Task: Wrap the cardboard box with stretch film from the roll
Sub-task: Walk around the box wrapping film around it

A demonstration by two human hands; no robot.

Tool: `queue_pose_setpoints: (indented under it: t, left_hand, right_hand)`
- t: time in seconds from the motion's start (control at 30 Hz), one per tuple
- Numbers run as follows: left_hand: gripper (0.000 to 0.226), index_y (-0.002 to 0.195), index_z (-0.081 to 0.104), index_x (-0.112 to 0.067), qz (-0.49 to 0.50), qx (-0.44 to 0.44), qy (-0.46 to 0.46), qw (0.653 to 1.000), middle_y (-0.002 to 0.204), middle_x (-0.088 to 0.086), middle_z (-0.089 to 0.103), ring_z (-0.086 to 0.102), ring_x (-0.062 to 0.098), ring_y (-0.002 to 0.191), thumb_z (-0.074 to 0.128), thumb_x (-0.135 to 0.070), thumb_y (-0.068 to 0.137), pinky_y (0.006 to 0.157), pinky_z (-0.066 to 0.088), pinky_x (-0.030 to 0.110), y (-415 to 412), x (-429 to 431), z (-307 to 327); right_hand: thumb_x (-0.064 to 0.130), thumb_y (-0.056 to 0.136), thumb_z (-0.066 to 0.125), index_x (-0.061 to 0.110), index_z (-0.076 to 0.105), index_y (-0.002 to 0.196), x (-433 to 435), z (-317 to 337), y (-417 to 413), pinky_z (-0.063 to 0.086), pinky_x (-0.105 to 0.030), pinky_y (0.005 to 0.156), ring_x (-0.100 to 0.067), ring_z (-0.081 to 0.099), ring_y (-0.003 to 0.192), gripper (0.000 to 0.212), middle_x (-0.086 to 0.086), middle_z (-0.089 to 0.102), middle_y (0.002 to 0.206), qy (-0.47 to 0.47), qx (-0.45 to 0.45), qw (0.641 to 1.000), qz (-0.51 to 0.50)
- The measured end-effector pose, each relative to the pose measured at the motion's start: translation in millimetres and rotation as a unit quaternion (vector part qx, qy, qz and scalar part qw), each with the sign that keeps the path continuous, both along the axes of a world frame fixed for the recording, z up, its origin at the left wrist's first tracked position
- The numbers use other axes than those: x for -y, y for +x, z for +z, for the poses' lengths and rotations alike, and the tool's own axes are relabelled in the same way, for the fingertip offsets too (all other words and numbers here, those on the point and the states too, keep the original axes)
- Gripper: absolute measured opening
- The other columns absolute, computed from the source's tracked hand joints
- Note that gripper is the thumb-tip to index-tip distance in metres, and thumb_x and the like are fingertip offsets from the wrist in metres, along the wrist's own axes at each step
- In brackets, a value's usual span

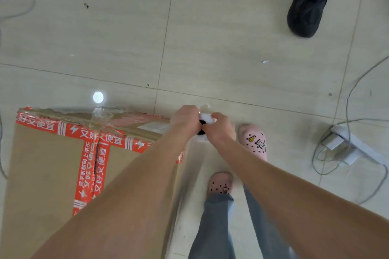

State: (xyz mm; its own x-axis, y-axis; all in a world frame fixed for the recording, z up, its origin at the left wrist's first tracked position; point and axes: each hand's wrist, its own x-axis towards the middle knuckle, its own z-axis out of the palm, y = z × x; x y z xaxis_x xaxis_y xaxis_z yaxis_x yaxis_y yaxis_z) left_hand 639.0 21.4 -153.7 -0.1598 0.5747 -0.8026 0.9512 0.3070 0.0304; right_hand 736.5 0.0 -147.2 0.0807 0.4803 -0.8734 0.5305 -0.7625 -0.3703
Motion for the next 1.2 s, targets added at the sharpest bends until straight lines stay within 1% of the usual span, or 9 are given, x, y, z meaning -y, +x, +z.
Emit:
queue_pose_setpoints:
  t: [0.2, 0.3, 0.53, 0.7, 0.77, 0.9, 1.03, 1.1, 1.2]
  left_hand:
    - [0.023, 0.097, 0.061, -0.008, 0.222, -0.025, -0.015, 0.975, 0.103, 0.013, 0.066, 0.058, 0.027, 0.087, 0.056, -0.029, 0.088, 0.07, 0.041, 0.029, -31, -4, 0]
    - [0.031, 0.095, 0.06, -0.005, 0.302, 0.005, -0.024, 0.953, 0.095, 0.013, 0.063, 0.051, 0.026, 0.078, 0.052, -0.034, 0.09, 0.069, 0.041, 0.029, -38, -5, -6]
    - [0.016, 0.094, 0.062, -0.011, 0.157, 0.025, 0.045, 0.986, 0.101, 0.009, 0.067, 0.061, 0.029, 0.089, 0.051, -0.012, 0.083, 0.065, 0.041, 0.029, -41, -28, -11]
    - [0.01, 0.076, 0.057, -0.008, 0.219, 0.003, 0.044, 0.975, 0.081, 0.01, 0.06, 0.058, 0.028, 0.076, 0.051, -0.01, 0.084, 0.059, 0.041, 0.03, -47, -34, -10]
    - [0.013, 0.073, 0.055, -0.007, 0.289, 0.003, 0.048, 0.956, 0.075, 0.008, 0.058, 0.056, 0.026, 0.07, 0.052, -0.012, 0.084, 0.056, 0.04, 0.029, -51, -32, -9]
    - [0.023, 0.075, 0.06, -0.004, 0.469, 0.022, 0.085, 0.879, 0.075, 0.013, 0.065, 0.066, 0.029, 0.07, 0.052, -0.022, 0.088, 0.062, 0.055, 0.034, -59, -28, -6]
    - [0.03, 0.076, 0.055, -0.004, 0.585, 0.047, 0.059, 0.808, 0.068, 0.011, 0.063, 0.063, 0.027, 0.061, 0.047, -0.025, 0.096, 0.072, 0.058, 0.039, -57, -25, -2]
    - [0.031, 0.076, 0.056, -0.005, 0.566, 0.062, 0.051, 0.821, 0.069, 0.01, 0.064, 0.063, 0.025, 0.058, 0.047, -0.026, 0.096, 0.07, 0.057, 0.038, -57, -28, -1]
    - [0.024, 0.096, 0.063, -0.013, 0.443, 0.052, 0.082, 0.891, 0.079, 0.007, 0.07, 0.069, 0.026, 0.069, 0.047, -0.029, 0.088, 0.064, 0.058, 0.034, -63, -31, -4]
  right_hand:
    - [0.017, 0.084, 0.057, 0.023, 0.047, 0.133, -31, 0, -25, 0.044, -0.028, 0.079, -0.027, 0.058, 0.105, 0.05, -0.005, 0.052, 0.127, 0.06, -0.004, 0.995, 0.078]
    - [0.022, 0.086, 0.057, 0.023, 0.031, 0.144, -39, -3, -37, 0.05, -0.035, 0.089, -0.031, 0.06, 0.107, 0.064, -0.009, 0.052, 0.128, -0.017, -0.024, 0.998, 0.05]
    - [0.016, 0.082, 0.056, 0.019, 0.044, 0.135, -56, -6, -39, 0.054, -0.036, 0.081, -0.028, 0.063, 0.094, 0.055, -0.005, 0.054, 0.109, -0.044, -0.038, 0.995, 0.08]
    - [0.018, 0.08, 0.059, 0.02, 0.059, 0.119, -77, -6, -45, 0.044, -0.025, 0.063, -0.02, 0.055, 0.089, 0.039, -0.002, 0.063, 0.111, 0.002, -0.032, 0.984, 0.173]
    - [0.018, 0.081, 0.058, 0.022, 0.06, 0.115, -85, -5, -51, 0.04, -0.024, 0.057, -0.019, 0.054, 0.083, 0.034, 0.0, 0.064, 0.108, 0.012, -0.034, 0.98, 0.193]
    - [0.021, 0.087, 0.058, 0.025, 0.049, 0.131, -88, -4, -69, 0.046, -0.029, 0.075, -0.025, 0.059, 0.102, 0.046, -0.003, 0.057, 0.123, 0.067, -0.034, 0.978, 0.197]
    - [0.02, 0.09, 0.051, 0.029, 0.041, 0.138, -88, -4, -81, 0.05, -0.034, 0.085, -0.026, 0.059, 0.105, 0.05, -0.005, 0.058, 0.124, 0.019, -0.047, 0.985, 0.167]
    - [0.013, 0.089, 0.047, 0.026, 0.046, 0.135, -95, -5, -84, 0.047, -0.031, 0.078, -0.028, 0.058, 0.106, 0.048, -0.004, 0.06, 0.123, 0.016, -0.042, 0.983, 0.177]
    - [0.006, 0.082, 0.045, 0.019, 0.052, 0.126, -101, -4, -88, 0.043, -0.031, 0.068, -0.03, 0.059, 0.101, 0.047, -0.005, 0.063, 0.115, 0.0, -0.051, 0.978, 0.204]
